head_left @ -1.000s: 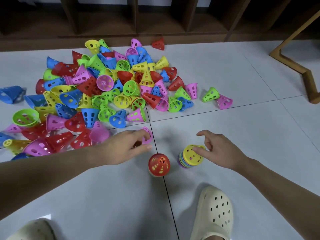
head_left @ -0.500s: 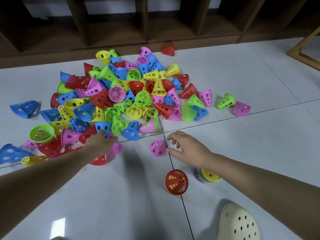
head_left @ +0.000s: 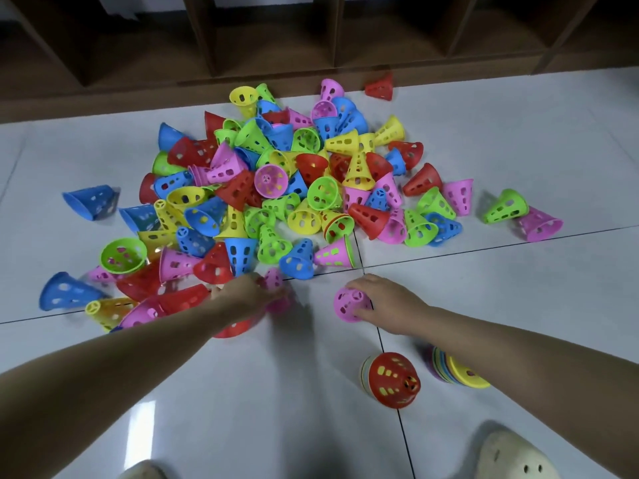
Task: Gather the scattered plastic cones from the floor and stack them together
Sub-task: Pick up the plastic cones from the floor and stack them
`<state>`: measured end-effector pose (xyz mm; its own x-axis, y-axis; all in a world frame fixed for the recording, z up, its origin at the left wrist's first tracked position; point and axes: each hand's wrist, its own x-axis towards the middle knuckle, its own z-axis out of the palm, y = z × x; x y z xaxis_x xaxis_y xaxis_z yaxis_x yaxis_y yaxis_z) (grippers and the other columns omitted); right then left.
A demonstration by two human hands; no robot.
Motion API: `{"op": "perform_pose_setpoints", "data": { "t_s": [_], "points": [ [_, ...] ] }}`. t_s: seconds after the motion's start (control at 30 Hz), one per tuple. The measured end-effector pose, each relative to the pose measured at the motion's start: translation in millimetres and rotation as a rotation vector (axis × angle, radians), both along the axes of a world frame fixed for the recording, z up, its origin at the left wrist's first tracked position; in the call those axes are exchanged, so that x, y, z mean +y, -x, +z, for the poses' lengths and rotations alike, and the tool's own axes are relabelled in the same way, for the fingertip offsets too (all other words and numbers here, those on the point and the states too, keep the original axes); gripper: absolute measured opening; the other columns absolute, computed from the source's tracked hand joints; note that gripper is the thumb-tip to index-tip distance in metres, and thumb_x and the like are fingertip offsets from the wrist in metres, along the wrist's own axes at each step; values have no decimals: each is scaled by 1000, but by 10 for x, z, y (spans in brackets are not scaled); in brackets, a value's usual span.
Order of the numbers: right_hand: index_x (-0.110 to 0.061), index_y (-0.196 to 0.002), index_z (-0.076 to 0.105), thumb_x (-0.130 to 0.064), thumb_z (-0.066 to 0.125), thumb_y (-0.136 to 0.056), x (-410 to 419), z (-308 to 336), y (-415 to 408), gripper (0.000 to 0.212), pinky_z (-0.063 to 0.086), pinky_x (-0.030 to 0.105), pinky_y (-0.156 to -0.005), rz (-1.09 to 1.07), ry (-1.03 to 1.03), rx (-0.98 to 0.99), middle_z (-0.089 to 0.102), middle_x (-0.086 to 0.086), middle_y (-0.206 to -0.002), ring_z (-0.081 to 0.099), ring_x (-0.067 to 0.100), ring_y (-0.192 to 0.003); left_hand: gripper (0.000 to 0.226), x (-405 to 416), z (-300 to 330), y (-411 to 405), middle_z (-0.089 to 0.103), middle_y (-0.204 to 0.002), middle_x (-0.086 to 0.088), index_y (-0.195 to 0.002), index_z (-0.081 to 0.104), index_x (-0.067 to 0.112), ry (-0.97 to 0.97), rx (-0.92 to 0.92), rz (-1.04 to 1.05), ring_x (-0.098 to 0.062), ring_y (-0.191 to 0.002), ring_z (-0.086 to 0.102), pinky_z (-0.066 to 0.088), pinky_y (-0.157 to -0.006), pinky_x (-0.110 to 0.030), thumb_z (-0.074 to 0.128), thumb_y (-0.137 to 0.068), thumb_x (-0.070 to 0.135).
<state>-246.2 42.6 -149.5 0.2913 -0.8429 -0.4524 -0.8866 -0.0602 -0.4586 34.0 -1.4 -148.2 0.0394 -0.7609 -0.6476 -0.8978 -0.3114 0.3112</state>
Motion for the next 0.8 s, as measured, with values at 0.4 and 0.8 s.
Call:
{"op": "perform_pose_setpoints", "data": {
  "t_s": [0.4,0.8],
  "points": [
    [-23,-122,53,-35,64,-92,196,78,86,34,52,37,-76,-206,28,-101,66,7,-99,58,21,-78,54,380,112,73,67,-94,7,-102,67,27,-36,344,66,-15,-85,62,47,-74,-30,80,-63,62],
    [-17,-100,62,-22,77,-86,748,940,557,21,54,22,-89,-546,232,-485,72,-7,-97,69,9,-96,42,857,829,648,64,-105,20,-109,59,43,290,726,-309,2,-103,55,39,-84,-8,78,-72,47]
  ]
}}
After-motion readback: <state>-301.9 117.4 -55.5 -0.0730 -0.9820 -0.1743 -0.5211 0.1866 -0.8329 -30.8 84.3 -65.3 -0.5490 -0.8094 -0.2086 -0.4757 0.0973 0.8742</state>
